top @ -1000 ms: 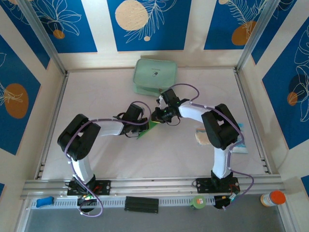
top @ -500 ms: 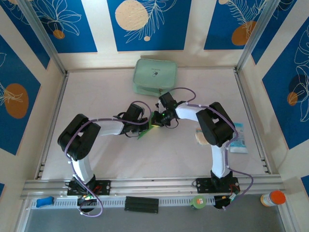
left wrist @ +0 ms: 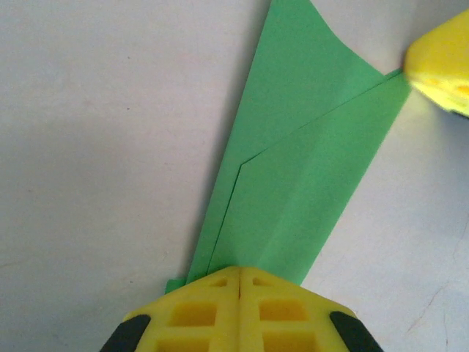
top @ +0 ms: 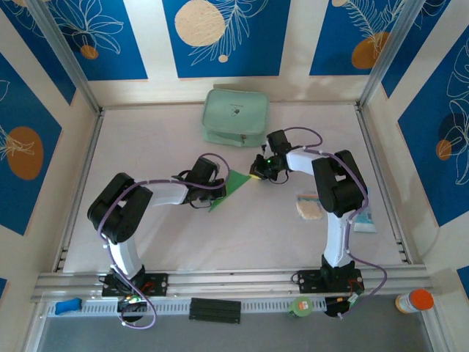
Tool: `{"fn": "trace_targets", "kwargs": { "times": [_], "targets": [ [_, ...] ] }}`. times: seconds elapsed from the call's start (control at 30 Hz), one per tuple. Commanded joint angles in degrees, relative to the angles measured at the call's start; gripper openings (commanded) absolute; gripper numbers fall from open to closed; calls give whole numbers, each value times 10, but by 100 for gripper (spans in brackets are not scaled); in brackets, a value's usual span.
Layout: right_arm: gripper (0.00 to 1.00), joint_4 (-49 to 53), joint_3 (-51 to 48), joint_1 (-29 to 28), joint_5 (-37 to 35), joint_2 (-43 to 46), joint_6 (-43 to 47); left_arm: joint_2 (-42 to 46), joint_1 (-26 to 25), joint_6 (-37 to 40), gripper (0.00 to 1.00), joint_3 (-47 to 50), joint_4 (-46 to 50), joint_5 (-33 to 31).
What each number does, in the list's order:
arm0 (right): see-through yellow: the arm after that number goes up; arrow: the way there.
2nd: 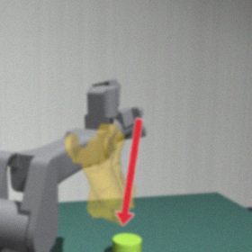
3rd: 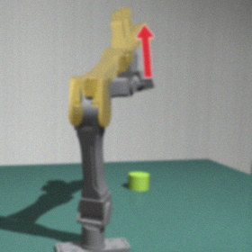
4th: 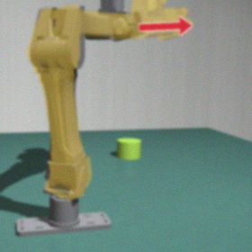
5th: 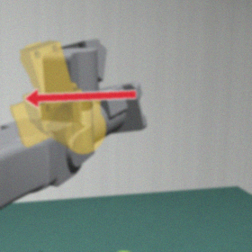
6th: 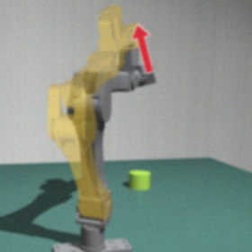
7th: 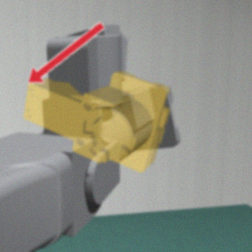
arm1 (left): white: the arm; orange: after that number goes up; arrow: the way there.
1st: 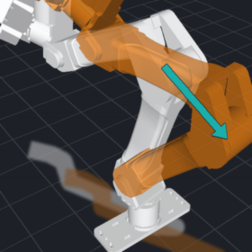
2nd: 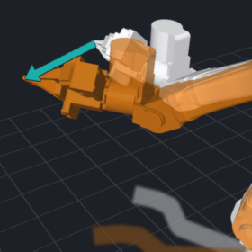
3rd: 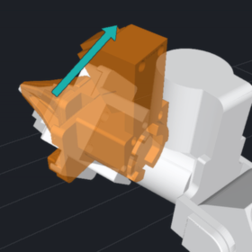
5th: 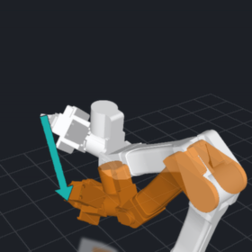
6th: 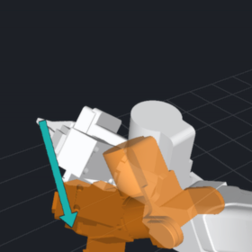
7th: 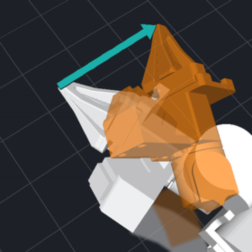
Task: Fold a paper plane with a square sheet of paper (pick it up from the middle)
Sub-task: Fold the wing for the fifth time at the center of the table, then turn over the paper plane at the center of the table.
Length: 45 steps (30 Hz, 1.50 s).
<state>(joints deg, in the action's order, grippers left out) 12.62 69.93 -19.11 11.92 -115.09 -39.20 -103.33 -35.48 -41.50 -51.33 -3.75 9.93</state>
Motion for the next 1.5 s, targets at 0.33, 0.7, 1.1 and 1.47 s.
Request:
{"fn": "trace_targets", "kwargs": {
  "times": [0.33,0.7,1.1,1.47],
  "targets": [
    [10,-21,-84,-86,-72,133,-7,28,4,9,3,-23,65,54],
    [33,117,-58,-173,-194,158,-95,214,54,1,57,38,151,-58],
    [64,299,109,-275,-323,71,-235,371,113,54,99,94,254,-203],
    [60,378,206,-276,-382,-15,-305,391,119,82,99,118,237,-174]
  ]
}}
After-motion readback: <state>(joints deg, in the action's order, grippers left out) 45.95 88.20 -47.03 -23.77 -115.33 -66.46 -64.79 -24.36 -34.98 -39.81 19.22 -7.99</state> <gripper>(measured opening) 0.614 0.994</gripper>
